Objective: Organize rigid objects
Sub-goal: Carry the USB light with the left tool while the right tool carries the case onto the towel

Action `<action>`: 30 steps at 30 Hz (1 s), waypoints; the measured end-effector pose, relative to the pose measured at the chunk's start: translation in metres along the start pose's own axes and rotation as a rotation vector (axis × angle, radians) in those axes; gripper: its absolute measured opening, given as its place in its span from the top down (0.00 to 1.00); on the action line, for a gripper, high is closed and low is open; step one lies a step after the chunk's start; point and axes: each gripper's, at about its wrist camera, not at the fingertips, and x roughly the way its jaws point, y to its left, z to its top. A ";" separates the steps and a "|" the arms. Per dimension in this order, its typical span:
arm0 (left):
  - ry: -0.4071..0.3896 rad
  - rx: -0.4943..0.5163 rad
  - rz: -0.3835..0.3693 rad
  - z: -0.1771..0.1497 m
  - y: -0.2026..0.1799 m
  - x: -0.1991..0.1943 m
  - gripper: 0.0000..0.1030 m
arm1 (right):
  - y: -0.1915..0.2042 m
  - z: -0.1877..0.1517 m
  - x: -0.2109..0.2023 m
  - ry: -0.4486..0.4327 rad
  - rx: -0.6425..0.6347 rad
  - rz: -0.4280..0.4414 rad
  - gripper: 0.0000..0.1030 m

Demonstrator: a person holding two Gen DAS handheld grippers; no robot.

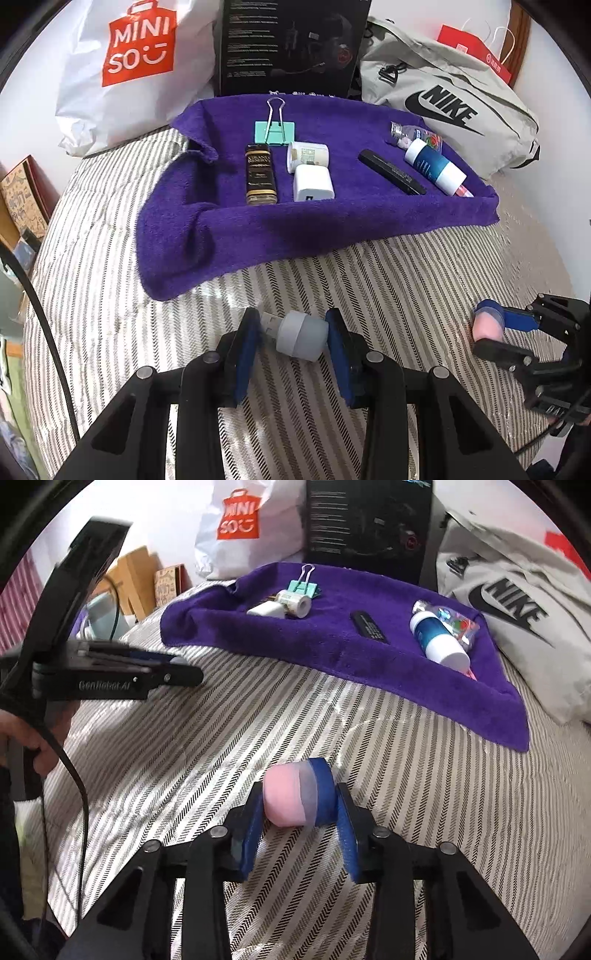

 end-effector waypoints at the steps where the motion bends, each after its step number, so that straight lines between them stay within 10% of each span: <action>1: -0.001 -0.006 0.000 0.000 0.002 -0.001 0.66 | -0.006 0.001 -0.001 0.006 0.026 0.035 0.64; 30: -0.033 -0.018 -0.021 0.056 0.001 -0.007 0.66 | -0.076 0.093 -0.015 -0.058 0.064 0.094 0.65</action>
